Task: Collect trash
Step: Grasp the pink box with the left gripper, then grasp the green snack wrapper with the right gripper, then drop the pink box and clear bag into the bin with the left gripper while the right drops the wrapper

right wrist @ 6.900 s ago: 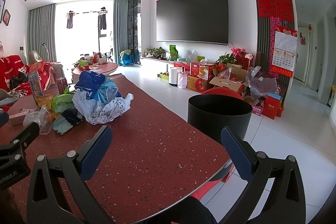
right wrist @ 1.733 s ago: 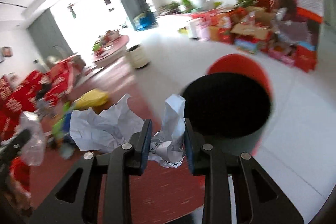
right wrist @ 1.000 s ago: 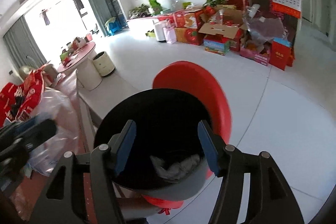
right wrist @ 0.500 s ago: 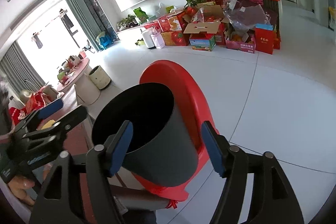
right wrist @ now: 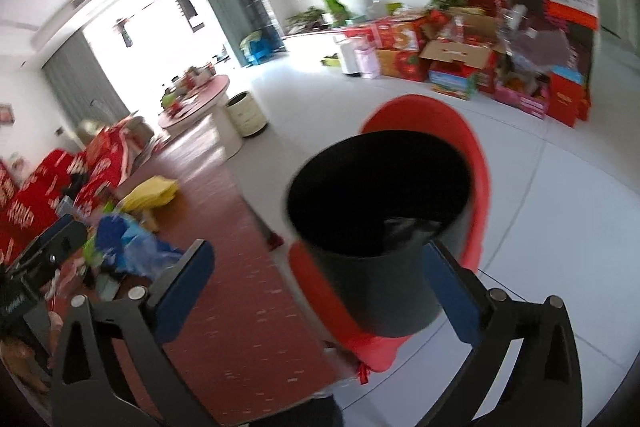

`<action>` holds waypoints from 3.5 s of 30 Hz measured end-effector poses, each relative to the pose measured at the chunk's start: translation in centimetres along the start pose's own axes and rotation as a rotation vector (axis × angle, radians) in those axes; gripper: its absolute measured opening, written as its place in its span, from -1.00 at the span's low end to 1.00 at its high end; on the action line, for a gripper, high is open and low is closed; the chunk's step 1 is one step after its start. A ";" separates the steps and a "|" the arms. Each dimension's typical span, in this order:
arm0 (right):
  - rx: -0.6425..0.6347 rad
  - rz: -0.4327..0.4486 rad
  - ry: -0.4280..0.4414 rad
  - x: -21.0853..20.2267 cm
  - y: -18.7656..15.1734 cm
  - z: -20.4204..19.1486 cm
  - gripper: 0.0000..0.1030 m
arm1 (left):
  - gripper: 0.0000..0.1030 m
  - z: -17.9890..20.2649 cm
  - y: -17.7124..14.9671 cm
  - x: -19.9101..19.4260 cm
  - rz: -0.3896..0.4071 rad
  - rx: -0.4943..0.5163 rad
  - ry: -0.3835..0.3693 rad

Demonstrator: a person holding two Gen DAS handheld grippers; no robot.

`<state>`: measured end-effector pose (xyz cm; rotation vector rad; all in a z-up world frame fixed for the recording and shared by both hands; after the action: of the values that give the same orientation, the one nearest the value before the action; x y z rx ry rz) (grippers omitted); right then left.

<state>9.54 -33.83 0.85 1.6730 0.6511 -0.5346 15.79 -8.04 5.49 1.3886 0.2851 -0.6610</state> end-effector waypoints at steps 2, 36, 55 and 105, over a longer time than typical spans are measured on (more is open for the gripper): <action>-0.036 -0.013 0.026 0.3 0.0 -1.9 1.00 | 1.00 -4.0 -0.3 -0.9 0.006 -0.059 0.081; -0.540 -0.094 0.412 5.4 -3.7 -28.9 1.00 | 1.00 -46.2 -7.4 1.7 -0.180 -1.128 0.560; -0.728 -0.220 0.523 13.0 -4.4 -45.1 0.60 | 1.00 -40.0 -9.6 -5.3 -0.089 -0.614 0.486; -0.518 -0.237 0.522 6.1 -5.9 -35.3 -0.52 | 1.00 -27.9 -11.8 -9.2 -0.104 -0.405 0.321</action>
<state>10.03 2.47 -0.65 1.2414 1.2619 -0.0630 6.98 20.75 -4.13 1.0884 0.7107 -0.4309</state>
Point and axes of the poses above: each gripper's, at about its wrist camera, not at the fingertips, and x roughly the way its jaws point, z to its right, y to its top, the point moved 3 cm from there along x, roughly the way its jaws point, and after that the axes turned 8 degrees about -x, right-handed, at the moved point
